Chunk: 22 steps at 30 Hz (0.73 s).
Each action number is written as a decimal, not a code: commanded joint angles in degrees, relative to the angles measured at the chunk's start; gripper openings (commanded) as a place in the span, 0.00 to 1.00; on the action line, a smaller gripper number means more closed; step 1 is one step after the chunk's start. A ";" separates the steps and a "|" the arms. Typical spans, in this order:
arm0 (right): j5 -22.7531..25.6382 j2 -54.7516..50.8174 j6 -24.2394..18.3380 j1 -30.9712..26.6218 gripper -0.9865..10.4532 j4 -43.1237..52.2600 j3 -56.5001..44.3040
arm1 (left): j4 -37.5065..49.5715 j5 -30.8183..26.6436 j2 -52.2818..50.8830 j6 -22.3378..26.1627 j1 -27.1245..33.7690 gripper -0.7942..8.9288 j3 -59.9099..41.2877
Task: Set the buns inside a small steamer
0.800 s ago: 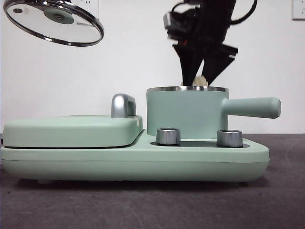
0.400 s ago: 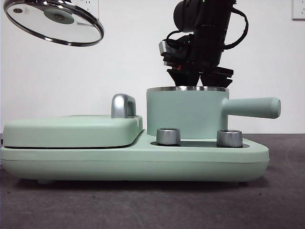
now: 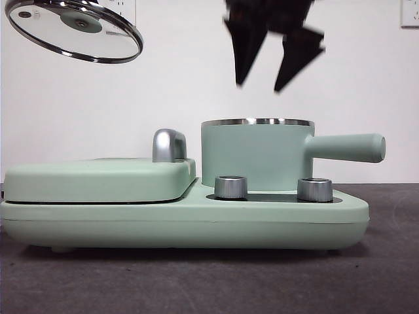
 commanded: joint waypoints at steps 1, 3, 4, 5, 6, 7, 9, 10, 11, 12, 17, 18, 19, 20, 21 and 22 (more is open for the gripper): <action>0.00 -4.83 -0.07 1.33 0.44 4.81 -4.00 | 1.60 0.33 -0.11 0.35 -0.15 0.09 1.01; -0.02 -12.20 -0.07 2.62 0.44 13.11 -13.46 | 1.57 0.33 -0.11 0.37 -0.15 0.09 1.01; -0.02 -15.91 -0.07 3.04 0.44 17.27 -18.56 | 1.57 0.33 -0.11 0.37 -0.15 0.09 1.01; 0.02 -20.61 -0.04 3.48 0.44 21.99 -25.03 | 1.57 0.33 -0.11 0.37 -0.15 0.09 1.01; 0.00 -24.39 0.52 3.80 0.44 25.14 -30.10 | 1.57 0.33 -0.11 0.37 -0.15 0.09 1.01; -0.02 -27.21 1.29 4.00 0.44 26.99 -33.75 | 1.57 0.33 -0.11 0.35 -0.15 0.09 1.01; 0.09 -32.24 2.58 4.17 0.44 29.51 -40.11 | 1.57 0.33 -0.09 0.37 -0.15 0.09 1.01; 0.11 -34.67 3.08 4.17 0.44 30.32 -43.01 | 1.55 0.33 -0.09 0.35 -0.15 0.09 1.01; 0.20 -37.29 3.41 4.17 0.44 30.86 -45.97 | 1.55 0.33 -0.09 0.35 -0.15 0.09 1.01; 0.33 -39.32 3.58 4.17 0.44 31.17 -48.13 | 1.53 0.33 -0.09 0.35 -0.15 0.09 1.01; 1.92 -50.36 3.78 4.17 0.44 30.18 -58.07 | 1.44 0.61 0.11 0.33 -0.24 0.09 1.01; 2.21 -52.39 3.80 4.17 0.44 29.77 -59.58 | 1.33 0.66 0.13 0.33 -0.28 0.09 1.01; 2.62 -54.12 3.87 4.17 0.44 29.44 -60.78 | 1.29 0.66 0.20 0.33 -0.42 0.09 1.01; 3.28 -56.19 3.98 4.17 0.44 28.79 -62.03 | 1.29 0.70 0.28 0.33 -0.61 0.09 1.01; 3.76 -57.81 4.07 4.17 0.44 28.15 -62.90 | 1.33 0.92 0.39 0.33 -0.74 0.09 1.01; 4.59 -59.58 4.44 4.17 0.44 27.30 -63.78 | 1.44 1.18 0.55 0.33 -0.98 0.09 1.01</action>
